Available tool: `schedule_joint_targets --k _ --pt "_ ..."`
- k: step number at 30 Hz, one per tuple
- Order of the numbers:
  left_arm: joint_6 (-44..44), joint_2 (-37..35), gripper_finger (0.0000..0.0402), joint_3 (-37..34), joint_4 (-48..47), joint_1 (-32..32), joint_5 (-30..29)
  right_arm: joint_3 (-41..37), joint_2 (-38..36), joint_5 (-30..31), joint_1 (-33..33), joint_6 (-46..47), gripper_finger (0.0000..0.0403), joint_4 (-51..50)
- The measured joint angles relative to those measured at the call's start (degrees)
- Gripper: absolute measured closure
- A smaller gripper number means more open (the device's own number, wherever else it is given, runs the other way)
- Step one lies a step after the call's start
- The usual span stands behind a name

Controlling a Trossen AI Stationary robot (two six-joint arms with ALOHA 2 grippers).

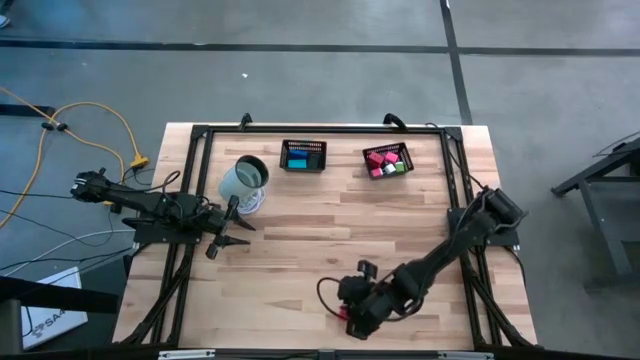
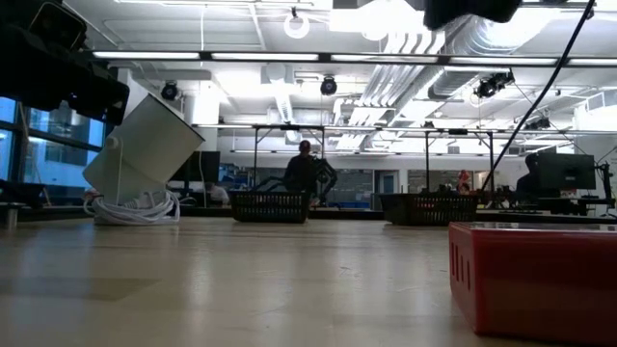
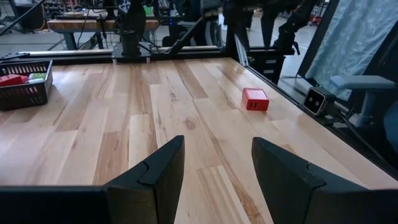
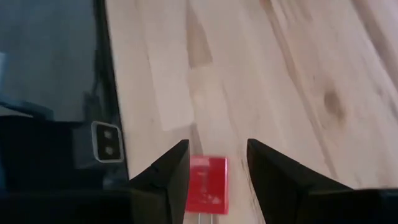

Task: Pick & Place Office items
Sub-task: Put the red charger adapter into the right black bin

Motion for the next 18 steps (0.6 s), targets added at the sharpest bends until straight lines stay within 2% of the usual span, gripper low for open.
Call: schedule_joint_targets --k 7,18 --pt "0.0 0.0 0.0221 0.0 0.1 0.0 0.0 -0.1 1.9 0.0 2.3 4.8 0.0242 -2.1" --pt "0.0 0.0 0.0221 0.0 1.1 0.0 0.0 -0.1 5.1 -2.5 3.7 8.6 0.0143 -0.7"
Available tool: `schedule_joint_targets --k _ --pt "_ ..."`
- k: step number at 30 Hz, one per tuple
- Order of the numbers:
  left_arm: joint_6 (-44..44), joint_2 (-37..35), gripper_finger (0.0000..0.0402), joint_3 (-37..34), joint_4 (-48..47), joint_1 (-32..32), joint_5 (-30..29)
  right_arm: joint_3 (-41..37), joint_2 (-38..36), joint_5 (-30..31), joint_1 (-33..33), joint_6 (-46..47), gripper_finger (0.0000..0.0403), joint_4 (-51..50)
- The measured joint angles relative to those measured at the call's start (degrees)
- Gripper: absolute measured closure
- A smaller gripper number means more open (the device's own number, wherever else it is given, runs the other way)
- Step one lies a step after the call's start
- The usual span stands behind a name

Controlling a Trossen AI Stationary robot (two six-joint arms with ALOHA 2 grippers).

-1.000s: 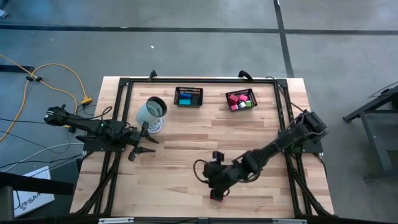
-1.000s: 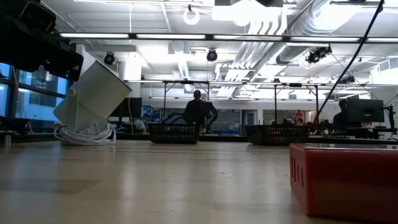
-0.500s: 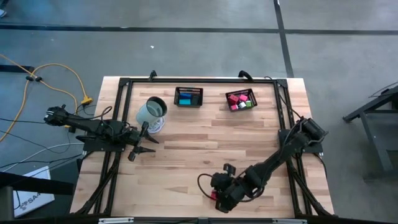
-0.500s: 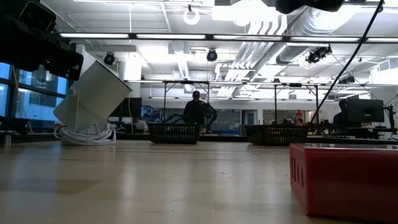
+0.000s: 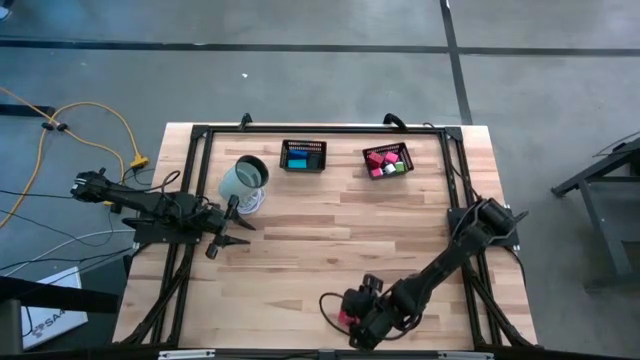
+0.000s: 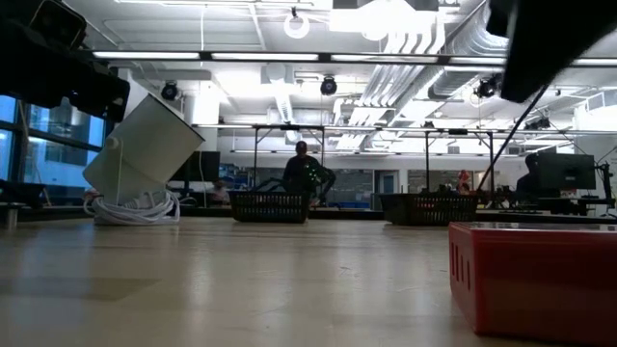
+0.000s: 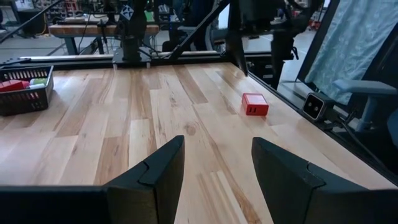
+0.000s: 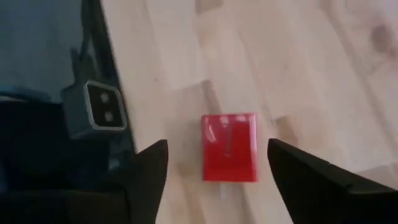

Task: Pick & Place Office items
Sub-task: Put the red charger adapter into the right black bin

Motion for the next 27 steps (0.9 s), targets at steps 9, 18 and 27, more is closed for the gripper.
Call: schedule_joint_targets --k 9,18,27 --pt "0.0 0.0 0.0221 0.0 0.3 0.0 0.0 0.0 3.3 1.0 1.7 -5.1 0.0120 0.1" --pt "0.0 0.0 0.0221 0.0 0.4 0.0 0.0 0.0 4.8 3.0 2.2 -4.8 0.0119 1.4" --pt "0.0 0.0 0.0221 0.0 0.4 0.0 0.0 0.0 7.0 3.9 1.6 -2.9 0.0119 2.0"
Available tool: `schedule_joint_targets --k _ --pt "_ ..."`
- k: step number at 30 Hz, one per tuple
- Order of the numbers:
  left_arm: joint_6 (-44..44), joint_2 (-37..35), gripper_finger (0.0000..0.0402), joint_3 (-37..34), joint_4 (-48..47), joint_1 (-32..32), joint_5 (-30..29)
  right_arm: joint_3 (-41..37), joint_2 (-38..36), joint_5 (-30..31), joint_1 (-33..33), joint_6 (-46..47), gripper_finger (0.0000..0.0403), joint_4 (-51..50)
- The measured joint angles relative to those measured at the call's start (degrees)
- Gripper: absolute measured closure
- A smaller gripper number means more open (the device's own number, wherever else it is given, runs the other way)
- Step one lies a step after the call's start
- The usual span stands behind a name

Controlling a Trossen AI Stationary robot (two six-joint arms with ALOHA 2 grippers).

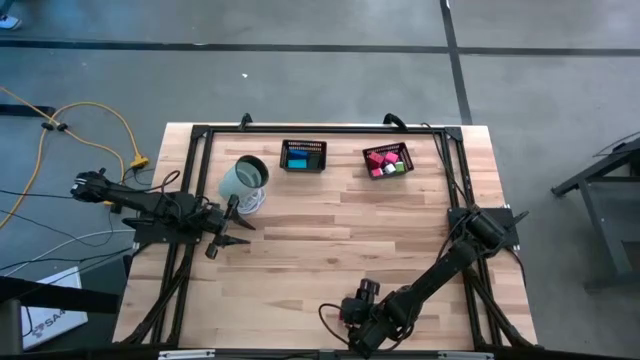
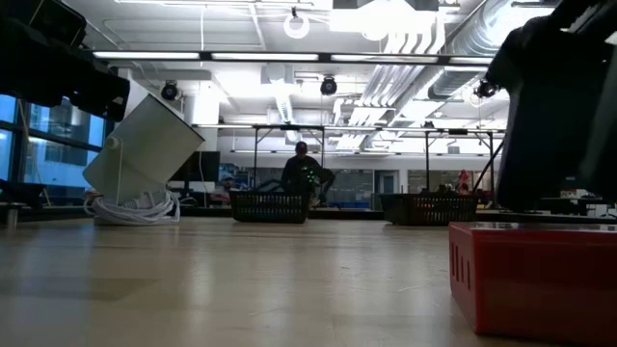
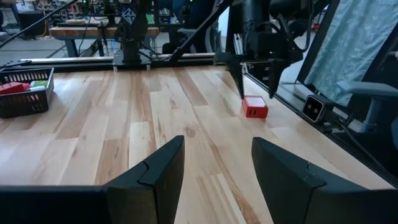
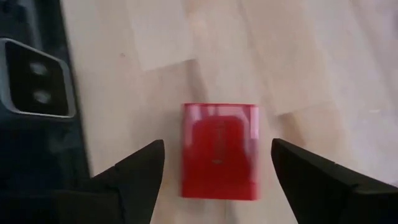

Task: Pick & Place Office items
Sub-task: Put the red charger adapter into the right black bin

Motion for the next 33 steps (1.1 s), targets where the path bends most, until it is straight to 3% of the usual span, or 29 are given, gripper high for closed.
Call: schedule_joint_targets --k 33 --pt "0.0 0.0 0.0221 0.0 0.4 0.0 0.0 0.0 3.1 -4.2 -1.0 1.0 0.0119 -1.0"
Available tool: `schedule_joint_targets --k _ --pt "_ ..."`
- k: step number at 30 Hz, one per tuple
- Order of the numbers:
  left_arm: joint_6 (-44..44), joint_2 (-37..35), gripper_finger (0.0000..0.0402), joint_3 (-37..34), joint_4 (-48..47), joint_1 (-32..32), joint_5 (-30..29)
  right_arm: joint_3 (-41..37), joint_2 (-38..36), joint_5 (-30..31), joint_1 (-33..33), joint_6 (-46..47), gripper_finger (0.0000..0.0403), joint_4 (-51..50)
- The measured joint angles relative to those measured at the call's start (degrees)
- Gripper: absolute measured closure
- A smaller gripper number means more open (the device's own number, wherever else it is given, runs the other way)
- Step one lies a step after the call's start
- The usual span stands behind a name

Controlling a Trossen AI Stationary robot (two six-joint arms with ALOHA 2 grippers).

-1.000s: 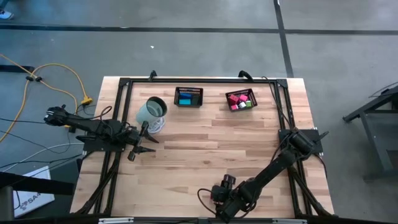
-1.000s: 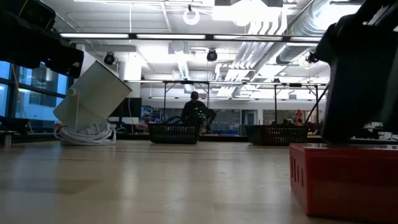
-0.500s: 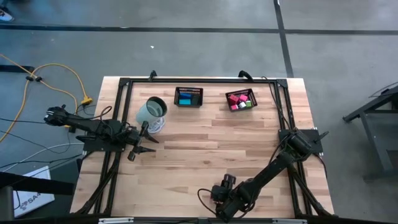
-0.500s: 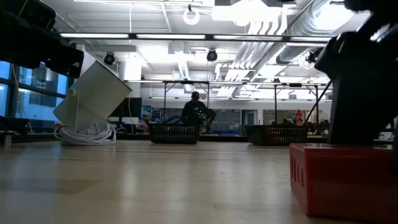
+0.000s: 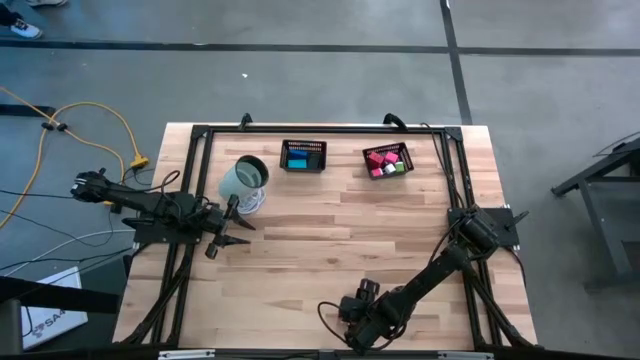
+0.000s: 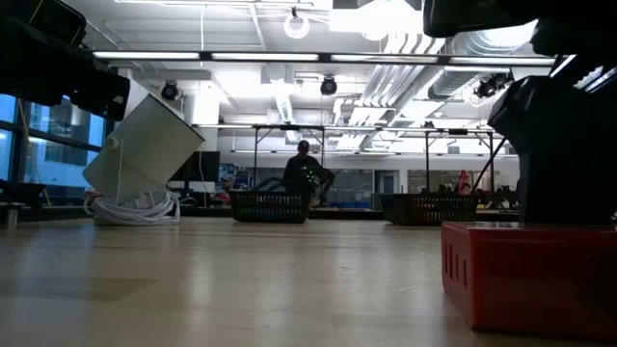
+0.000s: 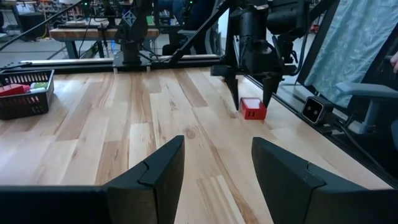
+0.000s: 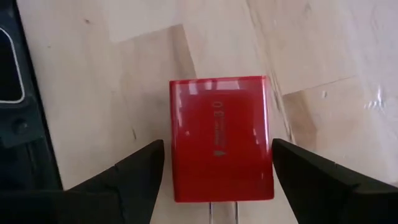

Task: Pick & Place Office items
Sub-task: Put the red charger adapter into the right black bin

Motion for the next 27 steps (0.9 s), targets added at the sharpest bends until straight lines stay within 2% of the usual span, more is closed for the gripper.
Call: schedule_joint_targets --k 6,18,27 --pt "0.0 0.0 0.0221 0.0 0.0 0.0 0.0 0.0 0.0 0.1 0.0 -0.1 0.0125 -0.1" --pt "0.0 0.0 0.0221 0.0 0.0 0.0 0.0 0.0 0.0 -0.1 0.0 0.1 0.0193 0.0" --pt "0.0 0.0 0.0221 0.0 0.0 0.0 0.0 0.0 0.0 -0.2 0.0 0.3 0.0183 0.0"
